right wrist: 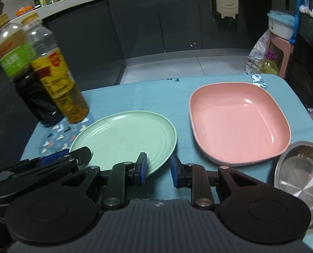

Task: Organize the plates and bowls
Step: 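Close both grippers on the rim of the green plate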

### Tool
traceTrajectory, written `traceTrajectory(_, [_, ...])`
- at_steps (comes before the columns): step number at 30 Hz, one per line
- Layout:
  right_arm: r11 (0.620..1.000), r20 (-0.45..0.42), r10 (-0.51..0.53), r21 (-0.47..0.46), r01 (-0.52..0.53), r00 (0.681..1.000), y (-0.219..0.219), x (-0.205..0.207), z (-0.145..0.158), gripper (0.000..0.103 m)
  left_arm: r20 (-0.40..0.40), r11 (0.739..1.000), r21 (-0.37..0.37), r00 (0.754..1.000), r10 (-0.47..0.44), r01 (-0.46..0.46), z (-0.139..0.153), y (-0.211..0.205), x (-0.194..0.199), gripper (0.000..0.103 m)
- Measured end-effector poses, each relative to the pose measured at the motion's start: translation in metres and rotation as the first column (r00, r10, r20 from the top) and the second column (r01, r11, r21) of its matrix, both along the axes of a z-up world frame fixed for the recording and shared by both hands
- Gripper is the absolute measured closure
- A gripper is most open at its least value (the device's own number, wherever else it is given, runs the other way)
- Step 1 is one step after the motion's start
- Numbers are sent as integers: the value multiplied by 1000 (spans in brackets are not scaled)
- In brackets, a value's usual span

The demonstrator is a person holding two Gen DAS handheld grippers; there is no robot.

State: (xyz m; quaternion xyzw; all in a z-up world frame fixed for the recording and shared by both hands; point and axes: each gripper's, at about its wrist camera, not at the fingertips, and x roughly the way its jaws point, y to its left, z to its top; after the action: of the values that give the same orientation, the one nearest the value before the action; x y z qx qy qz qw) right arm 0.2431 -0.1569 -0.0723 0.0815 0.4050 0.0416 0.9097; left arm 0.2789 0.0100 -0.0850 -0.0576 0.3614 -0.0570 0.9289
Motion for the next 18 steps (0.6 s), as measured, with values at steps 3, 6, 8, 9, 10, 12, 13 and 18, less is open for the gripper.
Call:
traceTrajectory(3, [1000, 14, 18, -5, -18, 1000, 7, -10, 8, 77, 18, 1000, 0, 1000, 7, -7, 8, 8, -15, 80])
traceTrajectory(6, [1000, 16, 31, -1, -31, 999, 13, -20, 15, 77, 34, 1000, 5, 999, 17, -17, 15, 15, -30, 79])
traceTrajectory(8, [999, 16, 41, 3, -41, 999, 19, -28, 18, 77, 45, 1000, 2, 999, 28, -28, 20, 21, -40, 79])
traceTrajectory(9, [999, 17, 48, 4, -48, 999, 21, -31, 20, 77, 48, 999, 0, 998, 32, -32, 22, 24, -44, 79])
traceTrajectory(10, [998, 18, 56, 5, -56, 998, 24, -36, 23, 77, 49, 999, -4, 998, 38, -38, 24, 28, -48, 79])
traceTrajectory(12, [998, 19, 69, 5, -69, 997, 30, -43, 26, 77, 48, 999, -10, 998, 49, -48, 26, 36, -55, 79])
traceTrajectory(13, [997, 18, 77, 4, -77, 997, 34, -47, 28, 77, 47, 998, -13, 997, 55, -54, 27, 39, -59, 79])
traceTrajectory(18, [994, 17, 106, -2, -106, 994, 51, -62, 34, 77, 45, 996, -33, 996, 80, -79, 31, 58, -77, 79])
